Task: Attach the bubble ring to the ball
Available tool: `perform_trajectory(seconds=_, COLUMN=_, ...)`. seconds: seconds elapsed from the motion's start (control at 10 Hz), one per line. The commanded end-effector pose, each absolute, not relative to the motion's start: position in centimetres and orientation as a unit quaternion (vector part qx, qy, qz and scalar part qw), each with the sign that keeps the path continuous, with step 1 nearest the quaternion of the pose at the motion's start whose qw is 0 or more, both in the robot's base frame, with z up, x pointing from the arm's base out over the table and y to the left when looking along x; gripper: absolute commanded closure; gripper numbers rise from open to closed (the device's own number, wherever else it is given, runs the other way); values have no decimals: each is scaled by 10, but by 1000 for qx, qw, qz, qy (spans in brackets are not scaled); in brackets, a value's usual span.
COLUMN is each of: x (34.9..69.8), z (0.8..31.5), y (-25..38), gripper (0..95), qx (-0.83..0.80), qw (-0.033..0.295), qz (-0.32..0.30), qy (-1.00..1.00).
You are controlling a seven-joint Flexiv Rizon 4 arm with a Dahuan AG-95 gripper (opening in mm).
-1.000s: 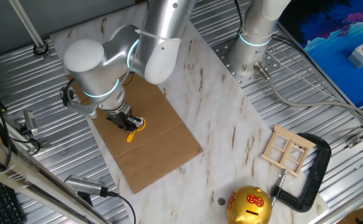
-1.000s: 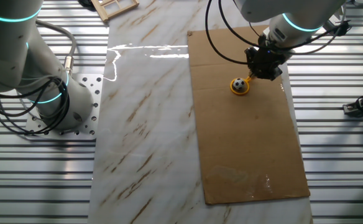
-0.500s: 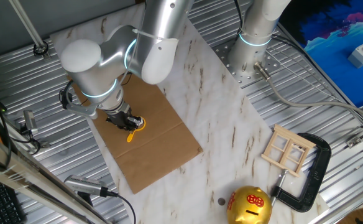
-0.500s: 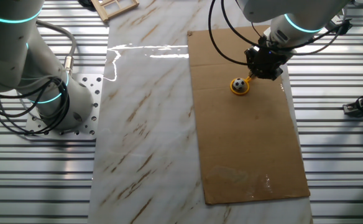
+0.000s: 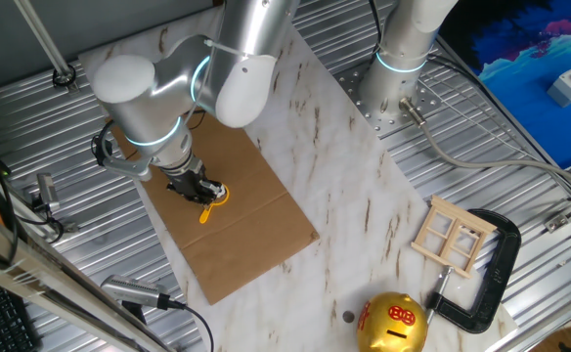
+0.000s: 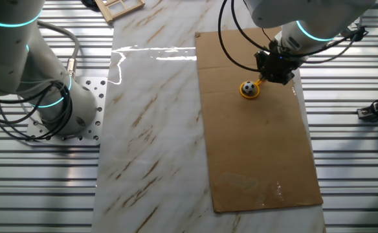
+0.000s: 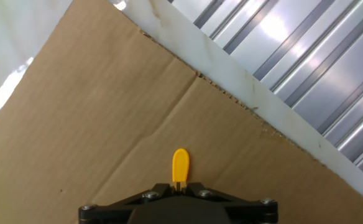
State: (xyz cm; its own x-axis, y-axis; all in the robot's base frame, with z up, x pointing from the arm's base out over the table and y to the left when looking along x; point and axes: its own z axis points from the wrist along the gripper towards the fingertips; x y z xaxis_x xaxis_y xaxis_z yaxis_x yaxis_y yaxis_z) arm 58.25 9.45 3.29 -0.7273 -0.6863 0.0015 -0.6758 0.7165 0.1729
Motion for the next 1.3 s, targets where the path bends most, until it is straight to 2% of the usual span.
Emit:
perform_trajectory(seconds=0.1, x=582, z=33, y=95, gripper=950, qx=371, qw=32, qz=-78, qy=-925)
perform_trajectory(seconds=1.3, x=582, z=33, y=95, gripper=950, qx=375, qw=41, qz=-67, qy=-924)
